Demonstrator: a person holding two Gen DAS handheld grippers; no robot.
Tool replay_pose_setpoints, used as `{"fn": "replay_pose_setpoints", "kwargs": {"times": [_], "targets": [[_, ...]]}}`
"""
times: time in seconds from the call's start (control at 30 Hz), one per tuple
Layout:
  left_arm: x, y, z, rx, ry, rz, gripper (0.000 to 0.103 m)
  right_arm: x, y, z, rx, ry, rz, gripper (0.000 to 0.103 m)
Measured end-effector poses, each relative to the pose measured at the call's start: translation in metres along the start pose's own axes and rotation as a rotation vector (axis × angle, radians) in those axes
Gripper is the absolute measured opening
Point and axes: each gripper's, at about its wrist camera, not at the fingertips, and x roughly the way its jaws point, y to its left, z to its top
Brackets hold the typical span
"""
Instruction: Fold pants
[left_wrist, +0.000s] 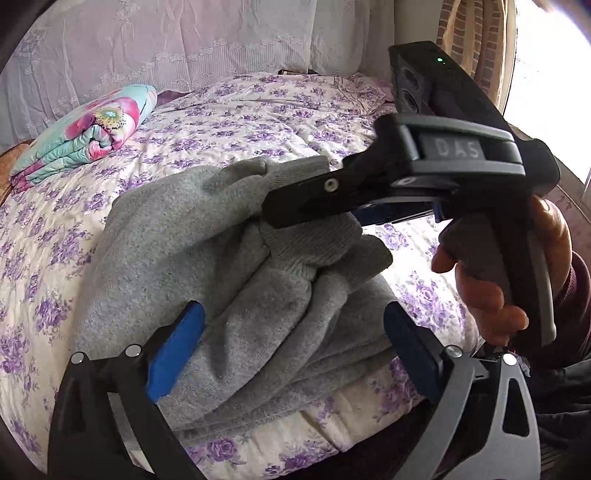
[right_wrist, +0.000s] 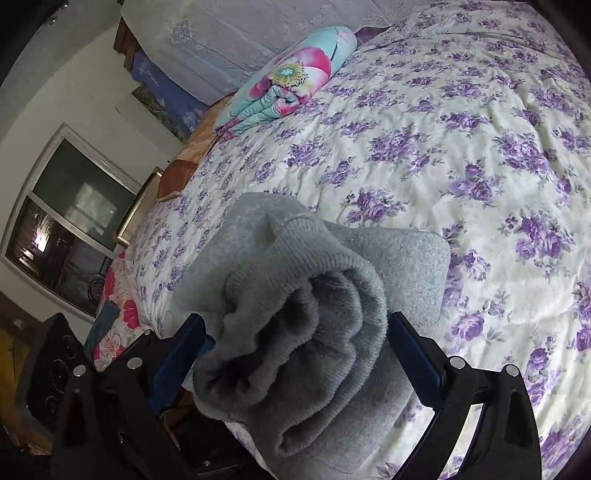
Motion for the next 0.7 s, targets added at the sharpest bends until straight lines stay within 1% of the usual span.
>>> {"fn": "replay_pose_setpoints", "kwargs": {"times": [0.07,0.13,0.2,0.23,0.3,0.33,0.37,0.4,0.47,0.5,0.53,0.57,0.6,0.7], "targets": [[-0.007,-0.003,0.001,0.010,-0.012,0.030,0.095,0.003,0.002,0.000,0.009,0.004,-0.004,0.099],[-0.020,-0.008,0.002,0.032,-0.038,0.041,0.095,0.004,0.000,0.001,0.025,0.006,0.002,0.100],[-0.036,-0.011,0.003,0.053,-0.064,0.023,0.095,0.006,-0.001,0.002,0.038,0.006,0.025,0.100],[-0.044,-0.011,0.003,0.059,-0.084,0.023,0.097,0.008,-0.002,0.003,0.045,0.006,0.032,0.100],[-0.056,-0.003,0.003,0.053,-0.119,0.080,0.098,0.011,-0.002,0.002,0.049,0.001,0.029,0.099],[-0.058,0.005,0.003,0.035,-0.121,0.107,0.098,0.011,-0.002,0.001,0.047,-0.006,0.033,0.092],[-0.057,0.016,0.002,0.002,-0.115,0.128,0.098,0.013,-0.001,0.000,0.040,-0.002,0.029,0.078],[-0.055,0.030,0.000,-0.044,-0.098,0.145,0.098,0.015,-0.001,0.000,0.028,0.002,0.020,0.073],[-0.045,0.058,-0.006,-0.132,-0.055,0.162,0.098,0.014,0.000,-0.002,0.011,-0.016,0.011,0.060],[-0.041,0.067,-0.011,-0.159,-0.042,0.160,0.098,0.012,0.001,-0.003,0.009,-0.025,0.014,0.057],[-0.037,0.073,-0.015,-0.179,-0.028,0.154,0.098,0.009,0.003,-0.003,0.007,-0.037,0.019,0.050],[-0.036,0.077,-0.019,-0.197,-0.020,0.138,0.098,0.001,0.009,-0.003,-0.005,-0.054,0.031,0.046],[-0.038,0.079,-0.020,-0.213,-0.022,0.111,0.098,-0.009,0.017,-0.001,-0.022,-0.073,0.049,0.045],[-0.051,0.073,-0.020,-0.207,-0.063,0.069,0.098,-0.046,0.044,0.000,-0.074,-0.104,0.073,0.044]]}}
